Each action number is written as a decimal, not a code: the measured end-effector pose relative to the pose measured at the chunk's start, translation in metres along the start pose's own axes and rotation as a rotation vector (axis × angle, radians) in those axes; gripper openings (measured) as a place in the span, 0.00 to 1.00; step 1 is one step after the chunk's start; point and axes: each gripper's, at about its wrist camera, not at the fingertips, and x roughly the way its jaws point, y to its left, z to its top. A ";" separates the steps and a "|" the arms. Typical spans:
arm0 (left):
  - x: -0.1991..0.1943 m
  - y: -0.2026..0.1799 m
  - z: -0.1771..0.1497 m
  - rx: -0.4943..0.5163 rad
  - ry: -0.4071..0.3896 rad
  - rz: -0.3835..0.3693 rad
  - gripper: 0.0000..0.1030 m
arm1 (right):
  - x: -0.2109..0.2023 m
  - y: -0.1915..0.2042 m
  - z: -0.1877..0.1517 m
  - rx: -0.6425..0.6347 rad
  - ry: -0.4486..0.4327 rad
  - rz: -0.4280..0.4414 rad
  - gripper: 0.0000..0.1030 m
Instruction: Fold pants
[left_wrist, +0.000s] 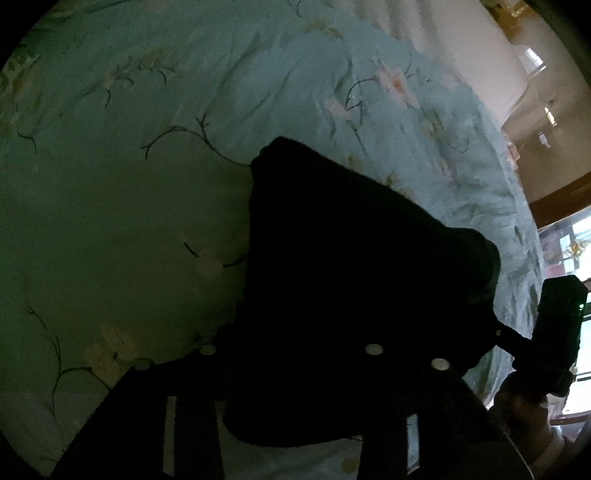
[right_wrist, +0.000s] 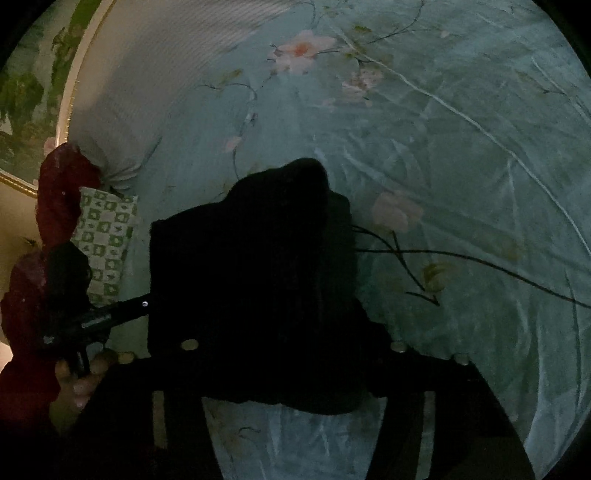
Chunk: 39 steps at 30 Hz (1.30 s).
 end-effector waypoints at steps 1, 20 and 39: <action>-0.003 0.000 -0.001 -0.004 -0.004 -0.003 0.29 | -0.002 0.003 0.001 -0.008 -0.001 0.012 0.44; -0.095 0.059 0.034 -0.152 -0.214 0.035 0.24 | 0.028 0.097 0.072 -0.204 -0.014 0.143 0.39; -0.093 0.130 0.056 -0.276 -0.242 0.150 0.25 | 0.114 0.160 0.106 -0.331 0.096 0.161 0.39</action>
